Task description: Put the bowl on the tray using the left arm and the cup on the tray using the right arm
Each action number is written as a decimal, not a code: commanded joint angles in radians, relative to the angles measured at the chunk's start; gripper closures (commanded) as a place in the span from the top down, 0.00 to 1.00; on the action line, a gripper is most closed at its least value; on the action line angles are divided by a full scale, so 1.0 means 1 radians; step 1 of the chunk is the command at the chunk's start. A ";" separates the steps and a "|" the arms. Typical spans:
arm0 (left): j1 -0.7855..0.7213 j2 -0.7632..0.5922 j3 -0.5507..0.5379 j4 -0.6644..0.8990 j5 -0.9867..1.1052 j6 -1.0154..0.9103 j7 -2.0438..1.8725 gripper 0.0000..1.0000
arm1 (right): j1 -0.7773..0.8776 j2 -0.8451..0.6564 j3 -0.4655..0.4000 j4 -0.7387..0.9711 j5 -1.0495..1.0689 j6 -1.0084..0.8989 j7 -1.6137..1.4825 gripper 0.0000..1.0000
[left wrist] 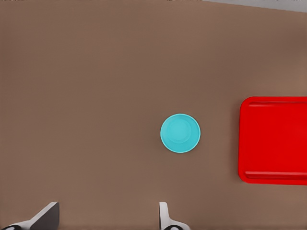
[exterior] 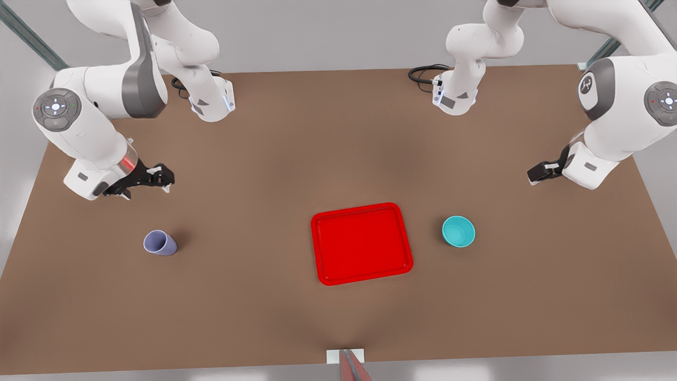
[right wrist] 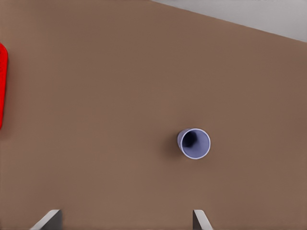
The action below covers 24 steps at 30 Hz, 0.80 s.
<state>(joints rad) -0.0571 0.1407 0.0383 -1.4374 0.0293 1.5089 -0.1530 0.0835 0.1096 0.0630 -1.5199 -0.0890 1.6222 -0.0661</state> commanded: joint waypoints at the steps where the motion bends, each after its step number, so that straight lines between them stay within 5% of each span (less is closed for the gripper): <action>1: 0.005 0.000 0.000 0.000 0.000 -0.001 0.001 1.00 | -0.008 0.002 0.000 0.000 0.000 0.001 0.000 1.00; 6: -0.042 0.048 -0.014 0.072 0.008 -0.038 0.003 1.00 | -0.017 0.029 0.000 0.003 0.000 0.004 0.006 1.00; 10: -0.337 0.298 -0.006 0.371 0.004 -0.121 -0.135 1.00 | -0.024 0.036 0.000 -0.002 0.000 0.005 0.006 1.00; 24: -0.342 0.497 0.045 0.218 0.058 0.096 -0.280 1.00 | -0.027 0.050 -0.005 -0.002 -0.002 0.005 0.006 1.00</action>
<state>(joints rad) -0.3988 0.6465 0.0825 -1.2195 0.0783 1.6111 -0.4326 0.0568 0.1596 0.0582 -1.5217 -0.0905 1.6288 -0.0598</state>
